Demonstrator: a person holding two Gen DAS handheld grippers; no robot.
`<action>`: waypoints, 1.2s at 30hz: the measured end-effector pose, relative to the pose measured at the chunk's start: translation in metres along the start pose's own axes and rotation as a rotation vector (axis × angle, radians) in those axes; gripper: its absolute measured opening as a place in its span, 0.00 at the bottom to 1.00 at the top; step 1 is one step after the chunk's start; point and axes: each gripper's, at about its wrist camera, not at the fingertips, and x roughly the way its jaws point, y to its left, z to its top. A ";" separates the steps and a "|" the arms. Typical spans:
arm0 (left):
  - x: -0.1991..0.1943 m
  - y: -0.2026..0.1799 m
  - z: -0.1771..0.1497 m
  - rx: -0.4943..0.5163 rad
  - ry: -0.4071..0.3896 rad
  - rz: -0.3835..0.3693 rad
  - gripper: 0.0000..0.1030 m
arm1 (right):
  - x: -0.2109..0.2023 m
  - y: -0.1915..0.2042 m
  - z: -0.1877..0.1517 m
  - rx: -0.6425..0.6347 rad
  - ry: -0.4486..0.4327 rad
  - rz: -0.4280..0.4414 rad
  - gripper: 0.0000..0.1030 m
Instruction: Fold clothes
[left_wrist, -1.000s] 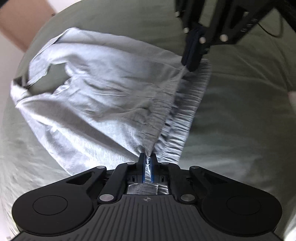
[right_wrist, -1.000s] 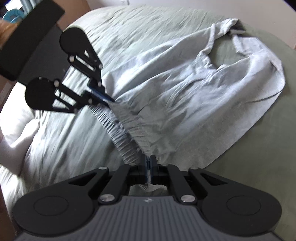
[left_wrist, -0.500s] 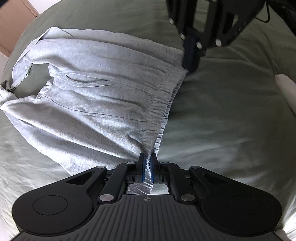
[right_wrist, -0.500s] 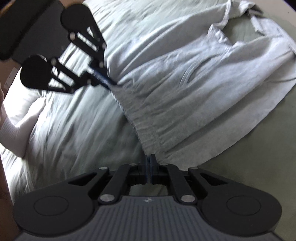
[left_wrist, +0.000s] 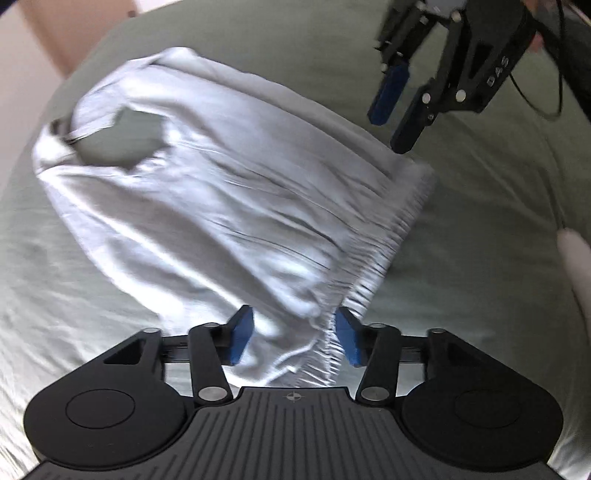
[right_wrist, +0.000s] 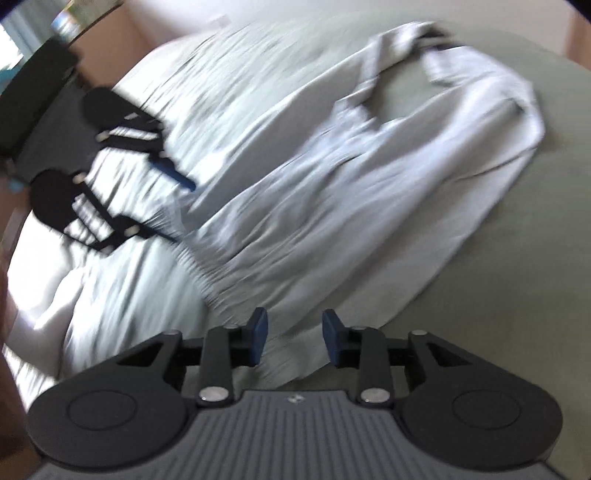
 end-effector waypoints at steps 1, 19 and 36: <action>-0.003 0.008 0.003 -0.026 -0.012 0.022 0.54 | -0.001 -0.007 0.002 0.022 -0.011 -0.007 0.35; 0.030 0.154 0.047 -0.594 -0.133 0.172 0.59 | -0.010 -0.129 0.045 0.544 -0.208 -0.185 0.36; 0.006 0.115 0.069 -0.468 -0.208 0.154 0.59 | -0.025 -0.100 0.054 0.557 -0.268 -0.173 0.52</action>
